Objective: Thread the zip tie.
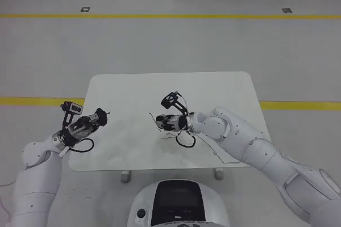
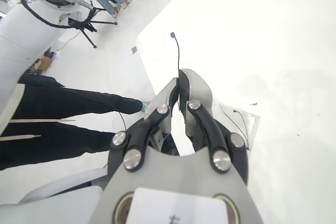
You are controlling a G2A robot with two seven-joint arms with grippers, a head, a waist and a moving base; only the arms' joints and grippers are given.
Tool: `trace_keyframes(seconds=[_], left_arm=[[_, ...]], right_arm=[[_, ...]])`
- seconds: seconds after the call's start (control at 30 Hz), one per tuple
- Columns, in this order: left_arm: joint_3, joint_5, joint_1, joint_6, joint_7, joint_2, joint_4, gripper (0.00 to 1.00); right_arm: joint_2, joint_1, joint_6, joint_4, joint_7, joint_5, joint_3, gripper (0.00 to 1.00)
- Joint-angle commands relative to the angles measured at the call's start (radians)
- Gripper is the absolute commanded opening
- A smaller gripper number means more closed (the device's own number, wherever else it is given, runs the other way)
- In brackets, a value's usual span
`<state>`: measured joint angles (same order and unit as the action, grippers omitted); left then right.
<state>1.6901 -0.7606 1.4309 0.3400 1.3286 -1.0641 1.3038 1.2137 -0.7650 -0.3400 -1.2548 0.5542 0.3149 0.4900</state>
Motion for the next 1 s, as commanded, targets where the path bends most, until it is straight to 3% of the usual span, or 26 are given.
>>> trace_keyframes(seconds=[0.0,0.2,0.47,0.6,0.73,0.97], left_arm=[[0.000,0.000,0.000,0.000,0.000,0.000,0.000,0.00],[-0.001,0.001,0.001,-0.001,-0.007,0.000,0.000,0.00],[-0.038,-0.019,0.057,0.000,-0.075,-0.012,0.025,0.00],[-0.055,-0.007,0.075,0.000,-0.111,-0.027,0.037,0.00],[-0.077,0.001,0.086,0.000,-0.125,-0.044,0.053,0.00],[-0.077,0.005,0.086,0.000,-0.124,-0.045,0.056,0.00]], right_arm=[[0.001,0.001,0.000,0.002,0.002,-0.005,-0.001,0.00],[0.000,-0.027,0.000,-0.034,-0.051,-0.030,0.021,0.00],[-0.025,-0.179,0.000,-0.232,-0.338,-0.015,0.108,0.00],[-0.023,-0.227,0.000,-0.270,-0.441,0.034,0.120,0.00],[-0.010,-0.237,0.024,-0.278,-0.464,0.101,0.109,0.00],[-0.009,-0.234,0.027,-0.278,-0.462,0.114,0.108,0.00]])
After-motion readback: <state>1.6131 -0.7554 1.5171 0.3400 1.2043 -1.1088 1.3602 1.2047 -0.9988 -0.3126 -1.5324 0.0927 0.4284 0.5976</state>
